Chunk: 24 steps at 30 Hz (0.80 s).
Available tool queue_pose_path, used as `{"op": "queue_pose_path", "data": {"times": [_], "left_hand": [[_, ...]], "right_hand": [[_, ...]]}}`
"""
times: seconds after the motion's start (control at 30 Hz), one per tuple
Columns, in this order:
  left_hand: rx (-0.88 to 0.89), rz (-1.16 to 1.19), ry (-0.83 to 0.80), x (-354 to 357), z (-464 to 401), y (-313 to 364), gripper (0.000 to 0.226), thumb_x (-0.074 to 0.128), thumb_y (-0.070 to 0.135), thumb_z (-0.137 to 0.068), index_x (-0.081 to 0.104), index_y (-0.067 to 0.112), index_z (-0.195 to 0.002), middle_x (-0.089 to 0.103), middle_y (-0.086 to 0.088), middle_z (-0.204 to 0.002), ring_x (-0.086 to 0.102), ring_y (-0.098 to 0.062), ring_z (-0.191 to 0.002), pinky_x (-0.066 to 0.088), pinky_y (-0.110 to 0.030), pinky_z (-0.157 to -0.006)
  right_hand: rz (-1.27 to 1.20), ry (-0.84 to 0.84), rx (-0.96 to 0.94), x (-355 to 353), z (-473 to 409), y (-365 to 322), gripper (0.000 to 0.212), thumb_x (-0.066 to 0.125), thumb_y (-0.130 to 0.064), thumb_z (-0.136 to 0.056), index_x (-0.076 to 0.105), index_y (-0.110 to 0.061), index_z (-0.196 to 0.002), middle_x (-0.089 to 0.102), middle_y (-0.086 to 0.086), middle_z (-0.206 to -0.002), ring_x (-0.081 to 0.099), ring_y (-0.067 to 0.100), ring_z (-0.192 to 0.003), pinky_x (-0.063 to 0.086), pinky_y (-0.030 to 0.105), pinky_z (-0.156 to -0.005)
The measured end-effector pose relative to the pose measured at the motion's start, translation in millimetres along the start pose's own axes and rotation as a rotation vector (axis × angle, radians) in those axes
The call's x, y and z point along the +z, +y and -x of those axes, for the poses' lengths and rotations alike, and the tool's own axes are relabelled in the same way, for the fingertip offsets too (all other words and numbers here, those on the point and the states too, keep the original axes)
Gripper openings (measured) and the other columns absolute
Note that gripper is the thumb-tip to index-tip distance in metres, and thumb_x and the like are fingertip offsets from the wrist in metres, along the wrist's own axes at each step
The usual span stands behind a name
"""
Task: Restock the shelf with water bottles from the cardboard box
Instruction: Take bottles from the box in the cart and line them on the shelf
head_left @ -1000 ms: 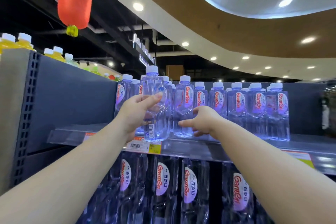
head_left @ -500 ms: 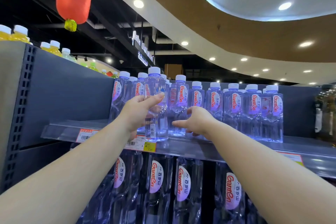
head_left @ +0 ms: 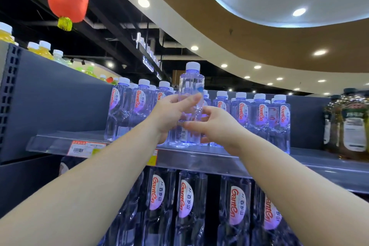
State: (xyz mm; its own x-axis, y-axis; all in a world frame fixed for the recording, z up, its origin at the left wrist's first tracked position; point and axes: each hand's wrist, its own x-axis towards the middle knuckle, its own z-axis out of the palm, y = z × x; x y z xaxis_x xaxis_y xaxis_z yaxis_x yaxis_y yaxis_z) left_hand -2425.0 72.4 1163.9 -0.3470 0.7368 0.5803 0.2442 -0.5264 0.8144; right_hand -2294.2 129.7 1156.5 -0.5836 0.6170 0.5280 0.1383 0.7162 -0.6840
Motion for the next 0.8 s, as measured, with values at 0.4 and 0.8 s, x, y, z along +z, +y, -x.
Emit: {"op": "queue_pose_path", "data": {"times": [0.4,0.8], "left_hand": [[0.067,-0.256,0.196,-29.0,10.9,-31.8,0.033,0.075,0.029,-0.085,0.059,0.019,-0.112,0.063,0.003,-0.106,0.06,-0.015,-0.1,0.05,-0.033,-0.086],[0.104,-0.357,0.174,-23.6,13.5,-42.9,0.029,0.076,0.024,-0.085,0.062,0.016,-0.109,0.066,0.005,-0.093,0.062,-0.013,-0.092,0.049,-0.029,-0.086]], "right_hand": [[0.01,-0.004,0.268,-38.0,-25.4,51.1,0.093,0.082,-0.023,-0.077,0.024,-0.02,-0.15,0.056,0.018,-0.128,0.062,0.025,-0.093,0.059,0.033,-0.069],[0.448,0.148,0.373,-15.4,-28.2,33.7,0.11,0.077,-0.071,-0.056,0.035,-0.008,-0.136,0.056,0.008,-0.119,0.06,0.026,-0.1,0.055,0.044,-0.088]]}}
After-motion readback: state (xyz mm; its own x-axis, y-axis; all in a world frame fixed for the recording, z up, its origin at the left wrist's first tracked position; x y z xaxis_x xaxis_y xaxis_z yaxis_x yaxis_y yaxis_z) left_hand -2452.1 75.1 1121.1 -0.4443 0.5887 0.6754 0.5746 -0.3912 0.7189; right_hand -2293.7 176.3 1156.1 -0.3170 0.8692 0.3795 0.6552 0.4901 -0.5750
